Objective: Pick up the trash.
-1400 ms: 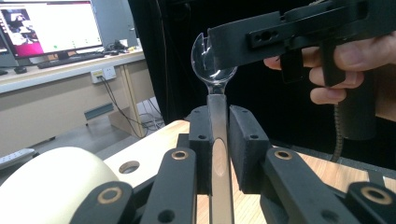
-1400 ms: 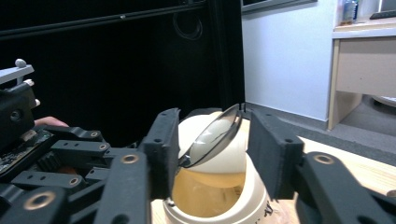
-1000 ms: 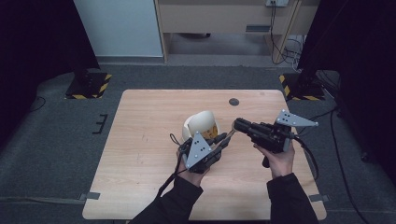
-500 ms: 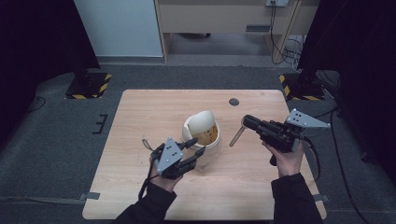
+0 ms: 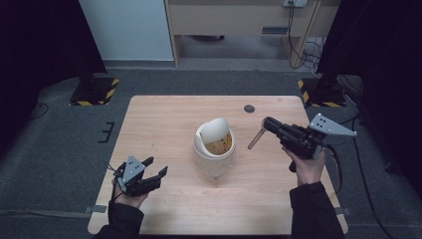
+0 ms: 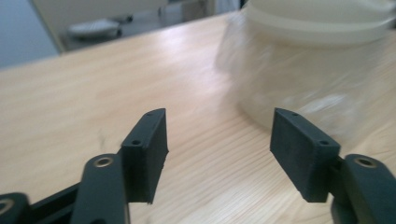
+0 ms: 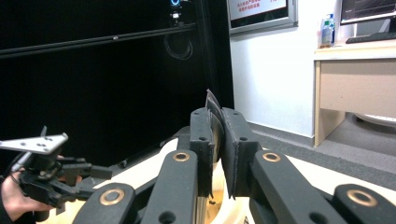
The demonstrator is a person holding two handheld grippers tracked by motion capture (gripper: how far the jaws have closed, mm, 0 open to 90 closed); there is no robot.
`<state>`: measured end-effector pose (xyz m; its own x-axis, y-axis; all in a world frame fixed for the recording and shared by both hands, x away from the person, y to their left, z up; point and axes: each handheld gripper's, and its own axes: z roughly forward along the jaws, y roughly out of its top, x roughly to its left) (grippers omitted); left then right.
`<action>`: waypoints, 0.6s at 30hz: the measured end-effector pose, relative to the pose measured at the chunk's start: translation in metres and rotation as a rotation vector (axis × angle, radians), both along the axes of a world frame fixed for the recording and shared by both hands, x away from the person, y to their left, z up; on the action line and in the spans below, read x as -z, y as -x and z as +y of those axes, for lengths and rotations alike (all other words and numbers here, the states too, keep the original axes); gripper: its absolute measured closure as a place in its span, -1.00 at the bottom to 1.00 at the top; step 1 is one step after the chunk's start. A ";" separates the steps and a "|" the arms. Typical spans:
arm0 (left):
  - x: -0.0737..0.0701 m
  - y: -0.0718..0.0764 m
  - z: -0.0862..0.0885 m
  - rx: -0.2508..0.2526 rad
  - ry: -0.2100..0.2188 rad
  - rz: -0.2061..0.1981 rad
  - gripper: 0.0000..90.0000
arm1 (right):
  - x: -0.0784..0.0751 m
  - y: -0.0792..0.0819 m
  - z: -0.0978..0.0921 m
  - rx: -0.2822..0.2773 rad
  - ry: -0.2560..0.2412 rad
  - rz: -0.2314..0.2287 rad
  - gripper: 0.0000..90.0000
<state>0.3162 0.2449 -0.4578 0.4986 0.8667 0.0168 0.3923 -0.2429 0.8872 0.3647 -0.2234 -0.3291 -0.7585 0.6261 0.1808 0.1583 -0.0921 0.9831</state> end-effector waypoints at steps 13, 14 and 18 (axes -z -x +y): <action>0.029 -0.022 0.018 -0.040 -0.005 0.178 -0.50 | -0.001 -0.016 0.034 0.001 -0.010 -0.038 0.86; 0.030 -0.022 0.018 -0.038 -0.008 0.184 -0.50 | 0.000 -0.017 0.036 0.000 -0.007 -0.036 0.86; 0.031 -0.023 0.016 -0.030 -0.017 0.189 -0.50 | 0.003 -0.020 0.044 -0.003 0.002 -0.041 0.86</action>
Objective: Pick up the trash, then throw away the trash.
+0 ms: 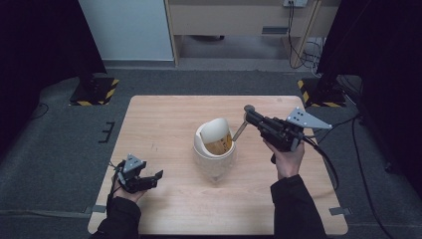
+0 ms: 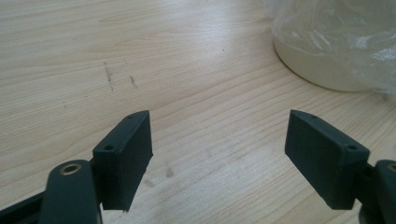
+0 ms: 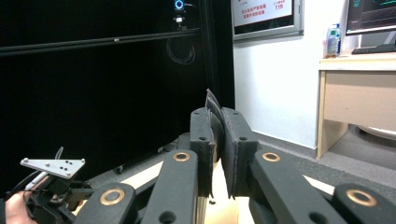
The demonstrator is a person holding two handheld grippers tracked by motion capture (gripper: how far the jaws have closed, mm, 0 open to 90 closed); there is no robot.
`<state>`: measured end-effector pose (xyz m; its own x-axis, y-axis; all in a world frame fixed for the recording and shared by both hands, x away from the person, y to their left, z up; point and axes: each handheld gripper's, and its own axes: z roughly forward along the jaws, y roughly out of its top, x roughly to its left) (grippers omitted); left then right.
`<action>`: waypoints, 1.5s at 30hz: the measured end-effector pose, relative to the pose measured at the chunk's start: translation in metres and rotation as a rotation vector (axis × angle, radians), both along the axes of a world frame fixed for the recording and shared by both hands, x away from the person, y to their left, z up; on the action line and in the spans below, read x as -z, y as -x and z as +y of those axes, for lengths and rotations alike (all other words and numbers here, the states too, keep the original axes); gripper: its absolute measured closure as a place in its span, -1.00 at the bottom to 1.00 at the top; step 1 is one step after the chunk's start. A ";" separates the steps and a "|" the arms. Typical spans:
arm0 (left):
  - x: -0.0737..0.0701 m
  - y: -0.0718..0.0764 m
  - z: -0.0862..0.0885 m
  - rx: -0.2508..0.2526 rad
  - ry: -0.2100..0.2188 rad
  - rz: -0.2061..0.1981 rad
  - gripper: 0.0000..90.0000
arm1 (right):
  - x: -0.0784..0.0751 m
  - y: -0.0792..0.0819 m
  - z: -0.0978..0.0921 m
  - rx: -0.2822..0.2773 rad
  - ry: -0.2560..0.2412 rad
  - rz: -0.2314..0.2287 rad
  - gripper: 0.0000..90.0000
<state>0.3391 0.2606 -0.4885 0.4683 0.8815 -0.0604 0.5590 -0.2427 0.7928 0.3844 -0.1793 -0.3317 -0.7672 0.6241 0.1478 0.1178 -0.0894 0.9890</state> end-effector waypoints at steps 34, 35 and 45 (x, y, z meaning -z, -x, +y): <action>-0.003 0.001 -0.004 0.018 -0.012 -0.012 -0.52 | 0.059 -0.009 0.051 -0.012 0.127 0.021 0.81; -0.003 0.001 -0.004 0.018 -0.012 -0.012 -0.52 | 0.059 -0.009 0.052 -0.017 0.132 0.029 0.77; -0.003 0.000 -0.003 0.014 -0.013 -0.009 -0.52 | 0.049 -0.012 0.027 0.005 0.093 0.062 0.50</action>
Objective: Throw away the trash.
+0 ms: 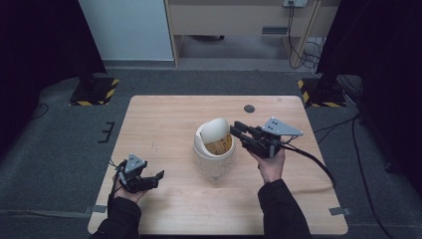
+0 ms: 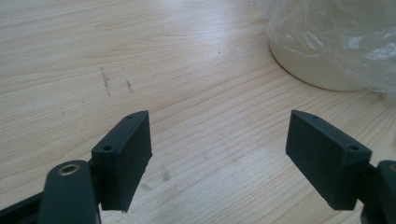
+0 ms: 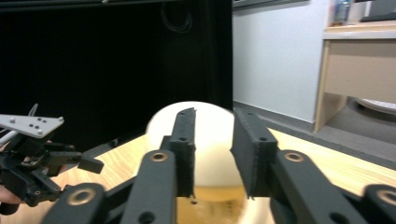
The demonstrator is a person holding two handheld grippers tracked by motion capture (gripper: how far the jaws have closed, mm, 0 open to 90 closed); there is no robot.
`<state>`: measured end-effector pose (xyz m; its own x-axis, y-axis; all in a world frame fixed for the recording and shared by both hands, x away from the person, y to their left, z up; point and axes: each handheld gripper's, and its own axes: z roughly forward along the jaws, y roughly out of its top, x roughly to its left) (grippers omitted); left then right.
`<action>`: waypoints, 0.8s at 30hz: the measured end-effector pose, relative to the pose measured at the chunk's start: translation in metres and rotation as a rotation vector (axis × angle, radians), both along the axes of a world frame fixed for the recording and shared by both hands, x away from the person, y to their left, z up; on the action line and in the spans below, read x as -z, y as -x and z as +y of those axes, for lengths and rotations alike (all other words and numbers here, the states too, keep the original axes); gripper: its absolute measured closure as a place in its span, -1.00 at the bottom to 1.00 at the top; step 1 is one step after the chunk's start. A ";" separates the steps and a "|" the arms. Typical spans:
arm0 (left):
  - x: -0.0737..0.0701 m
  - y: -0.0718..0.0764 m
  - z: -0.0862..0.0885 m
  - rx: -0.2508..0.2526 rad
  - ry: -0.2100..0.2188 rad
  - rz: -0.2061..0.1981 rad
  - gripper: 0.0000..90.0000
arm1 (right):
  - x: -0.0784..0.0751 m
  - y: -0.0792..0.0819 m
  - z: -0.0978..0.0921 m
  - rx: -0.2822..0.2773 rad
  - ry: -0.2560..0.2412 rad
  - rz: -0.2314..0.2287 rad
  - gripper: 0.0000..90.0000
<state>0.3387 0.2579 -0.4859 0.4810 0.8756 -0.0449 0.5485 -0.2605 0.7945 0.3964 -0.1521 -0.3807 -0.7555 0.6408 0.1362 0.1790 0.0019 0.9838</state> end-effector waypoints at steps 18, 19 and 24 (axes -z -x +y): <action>0.013 -0.006 0.002 -0.013 -0.032 0.095 -0.66 | 0.031 0.012 -0.096 0.210 0.104 0.153 -0.62; 0.014 -0.006 0.003 -0.014 -0.033 0.101 -0.66 | 0.036 0.014 -0.100 0.217 0.106 0.166 -0.65; 0.019 -0.010 0.004 -0.007 -0.075 0.134 -0.67 | 0.063 0.018 -0.119 0.267 0.128 0.216 -0.73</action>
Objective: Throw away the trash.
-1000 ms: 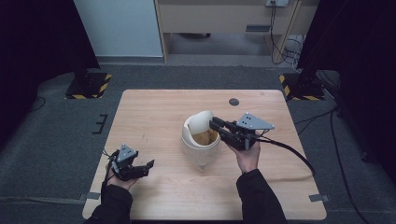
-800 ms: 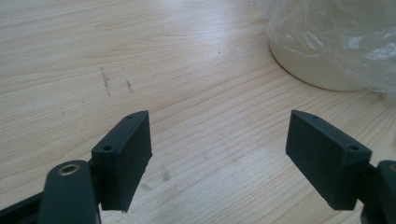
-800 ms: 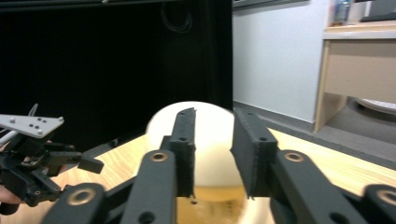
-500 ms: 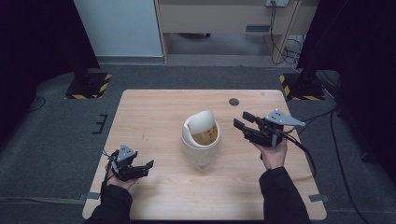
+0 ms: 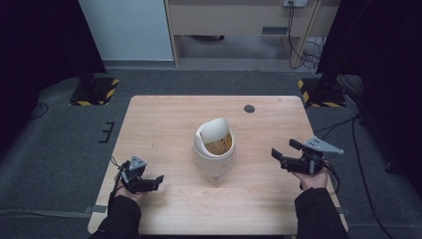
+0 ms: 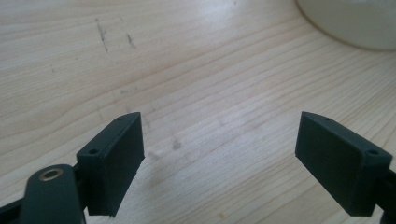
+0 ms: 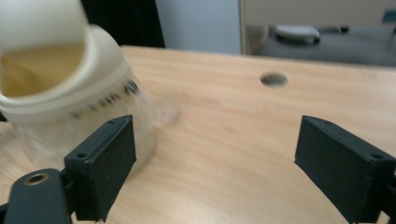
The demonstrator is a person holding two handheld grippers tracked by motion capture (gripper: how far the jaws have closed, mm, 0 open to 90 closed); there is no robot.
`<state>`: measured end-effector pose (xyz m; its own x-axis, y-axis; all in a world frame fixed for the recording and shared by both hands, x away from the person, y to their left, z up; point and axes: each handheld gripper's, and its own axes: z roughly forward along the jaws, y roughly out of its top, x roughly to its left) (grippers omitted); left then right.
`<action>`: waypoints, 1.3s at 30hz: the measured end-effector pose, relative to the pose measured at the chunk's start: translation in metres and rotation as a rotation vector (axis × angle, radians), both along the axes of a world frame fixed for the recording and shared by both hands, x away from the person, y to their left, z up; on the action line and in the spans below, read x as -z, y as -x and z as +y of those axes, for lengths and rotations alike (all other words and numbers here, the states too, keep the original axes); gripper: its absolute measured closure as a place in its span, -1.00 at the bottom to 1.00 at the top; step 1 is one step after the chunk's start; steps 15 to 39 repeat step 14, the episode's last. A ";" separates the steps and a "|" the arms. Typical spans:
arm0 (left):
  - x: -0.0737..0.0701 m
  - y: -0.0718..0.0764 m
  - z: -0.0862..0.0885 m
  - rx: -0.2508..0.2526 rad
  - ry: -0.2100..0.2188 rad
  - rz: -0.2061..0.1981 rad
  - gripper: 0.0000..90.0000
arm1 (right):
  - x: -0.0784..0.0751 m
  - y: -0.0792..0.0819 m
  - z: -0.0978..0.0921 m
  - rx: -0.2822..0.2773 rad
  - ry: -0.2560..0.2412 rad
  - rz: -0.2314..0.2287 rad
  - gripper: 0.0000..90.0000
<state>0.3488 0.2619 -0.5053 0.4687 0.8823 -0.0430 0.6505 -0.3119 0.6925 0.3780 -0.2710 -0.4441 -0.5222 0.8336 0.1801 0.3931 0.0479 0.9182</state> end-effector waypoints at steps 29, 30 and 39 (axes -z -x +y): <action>0.015 -0.007 0.006 0.003 -0.085 0.074 -0.80 | 0.046 -0.007 -0.031 0.087 0.145 0.180 -0.87; 0.015 -0.007 0.006 0.003 -0.085 0.074 -0.80 | 0.046 -0.007 -0.031 0.087 0.145 0.180 -0.87; 0.015 -0.007 0.006 0.003 -0.085 0.074 -0.80 | 0.046 -0.007 -0.031 0.087 0.145 0.180 -0.87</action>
